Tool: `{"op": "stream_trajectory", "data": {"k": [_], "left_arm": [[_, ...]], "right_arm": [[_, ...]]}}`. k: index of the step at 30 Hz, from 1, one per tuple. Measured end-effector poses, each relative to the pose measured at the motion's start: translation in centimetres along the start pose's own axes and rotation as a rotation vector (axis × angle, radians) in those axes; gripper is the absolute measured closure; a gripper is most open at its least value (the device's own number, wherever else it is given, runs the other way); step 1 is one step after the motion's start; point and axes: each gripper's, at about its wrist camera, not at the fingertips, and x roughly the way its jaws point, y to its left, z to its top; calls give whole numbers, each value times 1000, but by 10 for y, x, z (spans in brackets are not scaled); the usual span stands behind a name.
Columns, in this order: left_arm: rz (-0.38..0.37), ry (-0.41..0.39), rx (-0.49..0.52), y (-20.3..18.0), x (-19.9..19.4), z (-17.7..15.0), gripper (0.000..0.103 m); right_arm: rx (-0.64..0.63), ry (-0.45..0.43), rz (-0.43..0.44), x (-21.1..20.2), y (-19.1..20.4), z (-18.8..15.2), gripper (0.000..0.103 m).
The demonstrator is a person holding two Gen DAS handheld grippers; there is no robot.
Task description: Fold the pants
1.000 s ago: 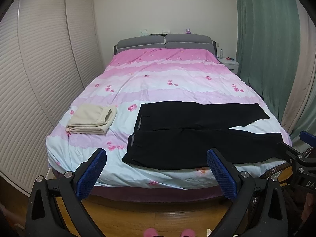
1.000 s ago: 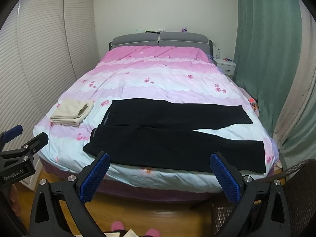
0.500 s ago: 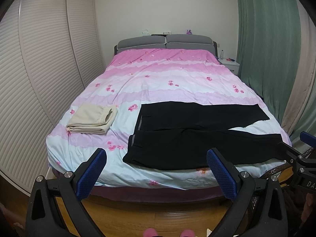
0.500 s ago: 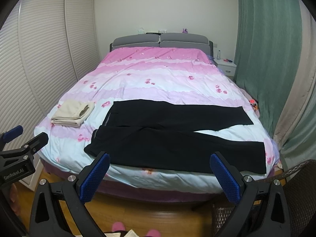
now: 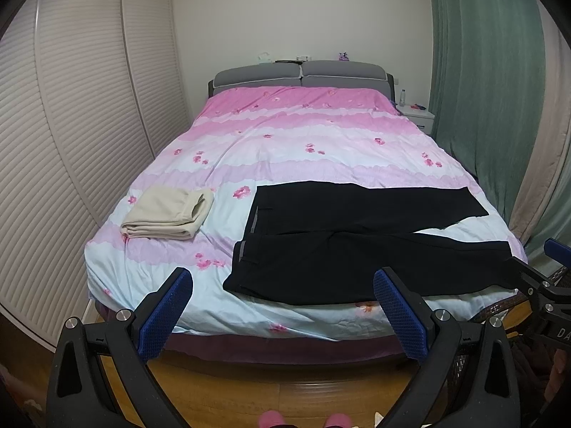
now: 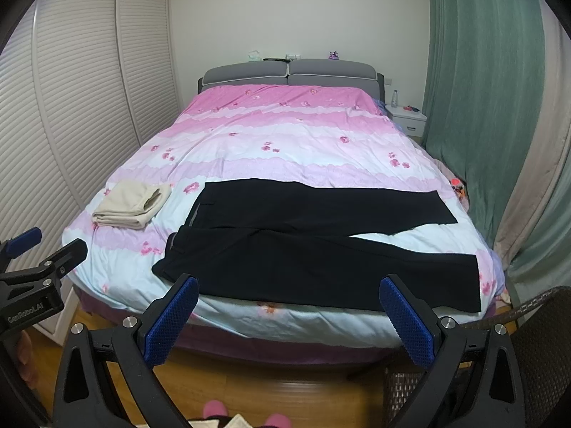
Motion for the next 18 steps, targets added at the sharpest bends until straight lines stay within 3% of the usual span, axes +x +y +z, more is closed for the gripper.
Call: {"op": "stream_trajectory", "data": {"k": [18], "left_arm": [[5, 7, -10, 5, 2, -2, 0]], "right_arm": [[-6, 5, 10, -1, 4, -2, 1]]}}
